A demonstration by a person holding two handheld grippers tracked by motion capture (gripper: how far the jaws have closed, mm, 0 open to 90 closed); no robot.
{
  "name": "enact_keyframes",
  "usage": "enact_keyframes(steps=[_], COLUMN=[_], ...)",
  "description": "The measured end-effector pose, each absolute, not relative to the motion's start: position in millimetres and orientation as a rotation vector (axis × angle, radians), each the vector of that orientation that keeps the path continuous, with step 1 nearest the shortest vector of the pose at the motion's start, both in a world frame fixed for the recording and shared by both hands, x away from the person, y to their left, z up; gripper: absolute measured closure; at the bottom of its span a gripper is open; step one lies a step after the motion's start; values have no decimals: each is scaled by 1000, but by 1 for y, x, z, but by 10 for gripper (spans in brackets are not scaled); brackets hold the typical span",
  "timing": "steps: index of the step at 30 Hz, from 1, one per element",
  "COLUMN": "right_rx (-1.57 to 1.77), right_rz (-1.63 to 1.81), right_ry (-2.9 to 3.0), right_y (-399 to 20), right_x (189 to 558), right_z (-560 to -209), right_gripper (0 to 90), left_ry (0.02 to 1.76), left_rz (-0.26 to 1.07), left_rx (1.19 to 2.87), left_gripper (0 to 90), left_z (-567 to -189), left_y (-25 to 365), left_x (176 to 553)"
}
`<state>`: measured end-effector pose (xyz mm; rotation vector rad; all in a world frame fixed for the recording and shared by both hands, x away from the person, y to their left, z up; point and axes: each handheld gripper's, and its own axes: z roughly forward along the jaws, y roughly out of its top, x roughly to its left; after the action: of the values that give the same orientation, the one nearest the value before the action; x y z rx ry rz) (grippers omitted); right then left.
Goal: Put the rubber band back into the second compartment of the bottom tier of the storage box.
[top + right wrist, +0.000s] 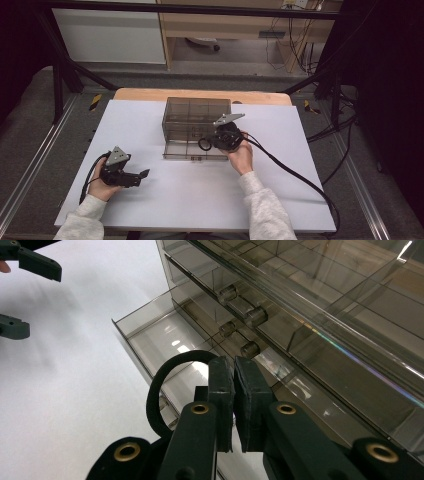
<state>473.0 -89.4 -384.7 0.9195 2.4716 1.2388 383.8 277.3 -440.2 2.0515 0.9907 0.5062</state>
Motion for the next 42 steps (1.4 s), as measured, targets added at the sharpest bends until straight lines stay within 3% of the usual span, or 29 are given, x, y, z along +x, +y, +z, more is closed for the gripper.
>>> enact_keyframes(steps=[42], right_rx=[952], right_rz=[1188], right_ry=[2490], right_y=[-68], right_x=[488], right_z=[-413], right_gripper=[864], left_ry=[989], left_rz=[504], left_rx=[2050], left_gripper=[74], left_z=[-440], left_y=[277], left_x=[384])
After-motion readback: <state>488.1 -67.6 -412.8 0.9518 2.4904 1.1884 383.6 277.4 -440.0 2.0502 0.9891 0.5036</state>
